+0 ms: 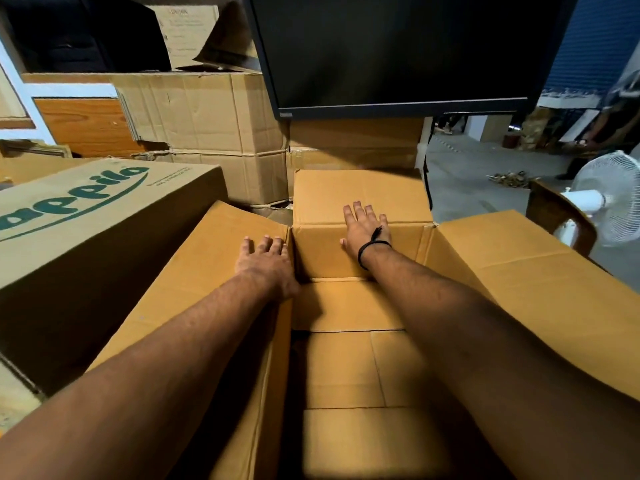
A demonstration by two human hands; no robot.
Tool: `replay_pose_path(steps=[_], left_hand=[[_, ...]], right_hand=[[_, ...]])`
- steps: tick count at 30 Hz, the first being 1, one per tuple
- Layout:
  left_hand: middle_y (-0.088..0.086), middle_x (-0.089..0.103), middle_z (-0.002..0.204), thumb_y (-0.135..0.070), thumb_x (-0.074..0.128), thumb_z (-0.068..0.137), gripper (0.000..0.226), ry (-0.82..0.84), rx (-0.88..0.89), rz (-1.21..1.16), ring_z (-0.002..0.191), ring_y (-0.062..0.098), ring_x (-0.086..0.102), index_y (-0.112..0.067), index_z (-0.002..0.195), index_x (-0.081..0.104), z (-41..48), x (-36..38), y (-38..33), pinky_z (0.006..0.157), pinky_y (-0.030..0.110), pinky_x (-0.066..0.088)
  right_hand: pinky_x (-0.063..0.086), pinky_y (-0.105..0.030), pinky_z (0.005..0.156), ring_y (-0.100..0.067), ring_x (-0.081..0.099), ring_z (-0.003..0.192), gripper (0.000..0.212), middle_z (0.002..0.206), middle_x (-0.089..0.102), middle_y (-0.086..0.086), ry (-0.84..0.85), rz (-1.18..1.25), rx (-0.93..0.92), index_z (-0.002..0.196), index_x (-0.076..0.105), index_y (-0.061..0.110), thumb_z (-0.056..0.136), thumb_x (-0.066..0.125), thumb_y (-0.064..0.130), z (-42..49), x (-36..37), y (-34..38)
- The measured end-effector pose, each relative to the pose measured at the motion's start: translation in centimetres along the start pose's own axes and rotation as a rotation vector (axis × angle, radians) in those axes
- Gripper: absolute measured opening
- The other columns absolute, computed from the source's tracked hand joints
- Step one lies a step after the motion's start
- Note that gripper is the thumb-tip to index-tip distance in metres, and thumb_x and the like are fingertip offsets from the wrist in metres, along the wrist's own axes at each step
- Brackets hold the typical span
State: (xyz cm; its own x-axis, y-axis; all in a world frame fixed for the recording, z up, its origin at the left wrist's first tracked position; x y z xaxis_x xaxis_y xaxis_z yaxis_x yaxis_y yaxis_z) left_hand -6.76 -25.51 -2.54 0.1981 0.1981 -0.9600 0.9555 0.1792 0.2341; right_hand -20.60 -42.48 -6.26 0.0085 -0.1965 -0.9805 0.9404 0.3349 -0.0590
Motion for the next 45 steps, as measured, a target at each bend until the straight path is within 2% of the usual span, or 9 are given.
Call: replay_pose_path(steps=[6, 12, 18, 23, 29, 37, 45], left_hand=[[0.003, -0.005, 0.161, -0.041, 0.042, 0.086, 0.08, -0.013, 0.012, 0.004, 0.147, 0.023, -0.008, -0.016, 0.152, 0.003, 0.0, 0.2, 0.3, 0.118, 0.052, -0.004], [0.004, -0.006, 0.161, -0.041, 0.043, 0.087, 0.081, 0.007, 0.029, 0.005, 0.147, 0.024, -0.008, -0.016, 0.152, 0.002, -0.4, 0.3, 0.5, 0.118, 0.05, -0.004], [0.004, -0.007, 0.16, -0.04, 0.04, 0.088, 0.079, -0.005, 0.049, -0.018, 0.147, 0.023, -0.01, -0.015, 0.152, -0.001, -1.4, 0.8, 1.0, 0.118, 0.05, -0.004], [0.003, -0.008, 0.16, -0.041, 0.039, 0.09, 0.078, -0.023, 0.057, -0.028, 0.147, 0.022, -0.01, -0.016, 0.152, -0.002, -1.8, 1.2, 1.4, 0.119, 0.049, -0.005], [0.003, -0.008, 0.16, -0.041, 0.039, 0.09, 0.078, -0.028, 0.066, -0.038, 0.147, 0.023, -0.009, -0.016, 0.152, -0.001, -1.6, 1.2, 1.4, 0.119, 0.049, -0.004], [0.003, -0.008, 0.16, -0.04, 0.04, 0.09, 0.078, -0.028, 0.074, -0.064, 0.147, 0.023, -0.009, -0.015, 0.152, -0.002, -0.2, 1.0, 1.2, 0.119, 0.05, -0.004], [0.003, -0.003, 0.161, -0.039, 0.046, 0.088, 0.081, -0.04, 0.065, -0.114, 0.148, 0.022, -0.006, -0.015, 0.152, 0.003, 1.9, 0.3, 0.6, 0.119, 0.048, -0.004]], right_hand=[[0.022, -0.051, 0.112, -0.029, 0.014, 0.146, 0.065, 0.161, 0.01, -0.007, -0.132, -0.076, 0.013, 0.153, 0.008, 0.02, 0.1, 0.041, 0.036, -0.5, 0.9, 0.3], [0.025, -0.05, 0.11, -0.029, 0.019, 0.145, 0.064, 0.159, 0.018, -0.008, -0.137, -0.089, 0.008, 0.152, 0.013, 0.02, 0.099, 0.042, 0.038, -1.1, 0.8, 0.1], [0.03, -0.05, 0.103, -0.028, 0.039, 0.13, 0.051, 0.143, 0.044, -0.006, -0.162, -0.063, 0.015, 0.143, 0.032, 0.021, 0.097, 0.044, 0.038, -2.5, 0.7, 0.2], [0.03, -0.049, 0.103, -0.027, 0.047, 0.123, 0.041, 0.133, 0.054, -0.004, -0.154, -0.035, 0.017, 0.134, 0.043, 0.022, 0.096, 0.047, 0.036, -2.9, 0.1, 0.4], [0.032, -0.049, 0.099, -0.027, 0.05, 0.118, 0.032, 0.126, 0.059, -0.005, -0.097, -0.011, 0.009, 0.124, 0.051, 0.023, 0.094, 0.052, 0.035, -2.0, -0.1, 0.3], [0.033, -0.048, 0.098, -0.028, 0.05, 0.119, 0.031, 0.128, 0.057, -0.006, -0.013, 0.014, 0.022, 0.125, 0.05, 0.024, 0.095, 0.051, 0.031, -0.1, -0.4, 0.1], [0.024, -0.051, 0.109, -0.026, 0.039, 0.132, 0.04, 0.142, 0.047, -0.003, -0.05, 0.035, 0.031, 0.136, 0.042, 0.023, 0.097, 0.048, 0.028, 2.1, 1.3, -0.6]])
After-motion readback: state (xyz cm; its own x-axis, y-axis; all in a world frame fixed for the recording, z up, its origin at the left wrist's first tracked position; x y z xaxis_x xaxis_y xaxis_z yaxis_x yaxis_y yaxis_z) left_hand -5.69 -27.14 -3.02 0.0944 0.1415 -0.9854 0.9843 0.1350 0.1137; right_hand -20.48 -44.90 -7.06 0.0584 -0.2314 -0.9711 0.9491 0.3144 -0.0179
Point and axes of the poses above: each hand's wrist, its own z-axis towards the middle knuckle, its own x-axis out of the palm, y = z × x, the point moved 2 cm from there along z, towards the middle knuckle
